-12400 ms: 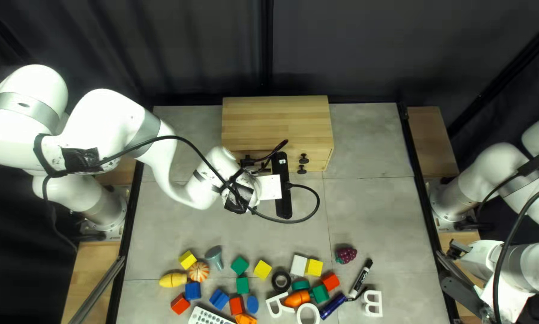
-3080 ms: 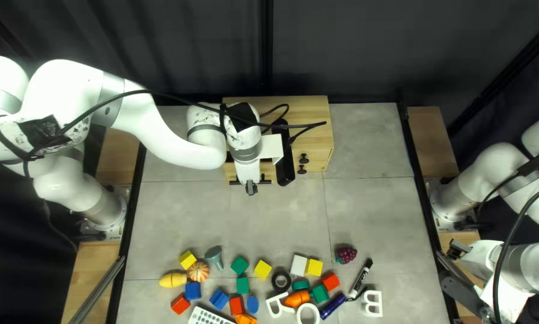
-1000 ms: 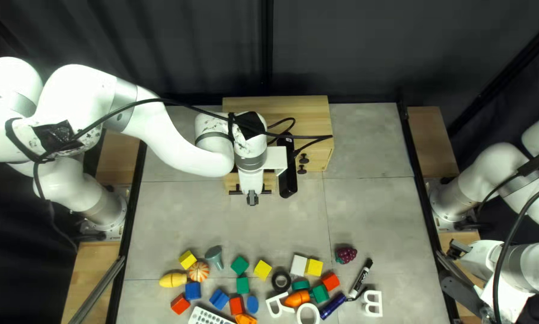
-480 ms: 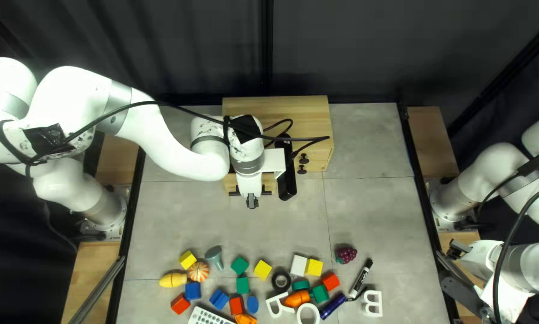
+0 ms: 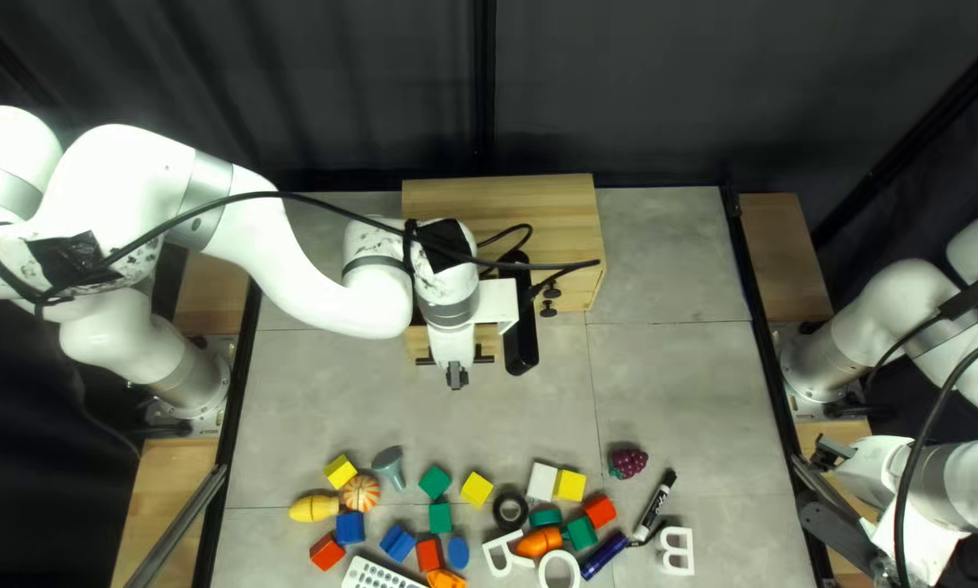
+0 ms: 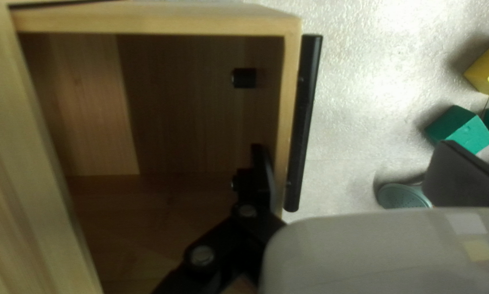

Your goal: Open drawers and place objects into drawer and close

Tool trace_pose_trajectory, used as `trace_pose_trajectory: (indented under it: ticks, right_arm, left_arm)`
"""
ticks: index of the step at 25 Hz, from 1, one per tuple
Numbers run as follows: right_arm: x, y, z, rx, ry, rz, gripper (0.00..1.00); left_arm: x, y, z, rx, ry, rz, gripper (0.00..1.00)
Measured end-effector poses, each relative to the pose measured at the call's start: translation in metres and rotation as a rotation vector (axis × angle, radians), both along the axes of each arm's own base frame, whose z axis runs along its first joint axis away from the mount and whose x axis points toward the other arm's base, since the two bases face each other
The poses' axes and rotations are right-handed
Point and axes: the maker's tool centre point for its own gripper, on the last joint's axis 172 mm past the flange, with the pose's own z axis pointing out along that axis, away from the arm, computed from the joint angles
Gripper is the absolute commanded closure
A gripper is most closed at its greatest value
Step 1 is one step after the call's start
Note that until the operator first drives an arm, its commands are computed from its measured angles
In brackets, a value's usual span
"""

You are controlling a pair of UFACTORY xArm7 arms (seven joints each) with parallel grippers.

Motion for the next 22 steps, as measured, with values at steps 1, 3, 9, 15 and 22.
trace_pose_trajectory:
  ticks: [1,3,9,15,22]
  right_arm:
    - [0.000,0.000,0.000,0.000,0.000,0.000,0.00]
    - [0.000,0.000,0.000,0.000,0.000,0.000,0.00]
    - [0.000,0.000,0.000,0.000,0.000,0.000,0.00]
    - [0.000,0.000,0.000,0.000,0.000,0.000,0.00]
    - [0.000,0.000,0.000,0.000,0.000,0.000,0.00]
  left_arm:
    - [0.000,-0.001,0.001,0.000,-0.001,0.001,0.00]
    - [0.000,-0.003,0.002,0.000,-0.002,0.002,0.00]
    - [0.005,-0.009,0.002,0.002,-0.005,0.010,0.00]
    - [0.011,-0.014,-0.002,0.007,-0.005,0.014,0.00]
    - [0.009,-0.021,0.004,0.009,-0.004,0.014,0.00]
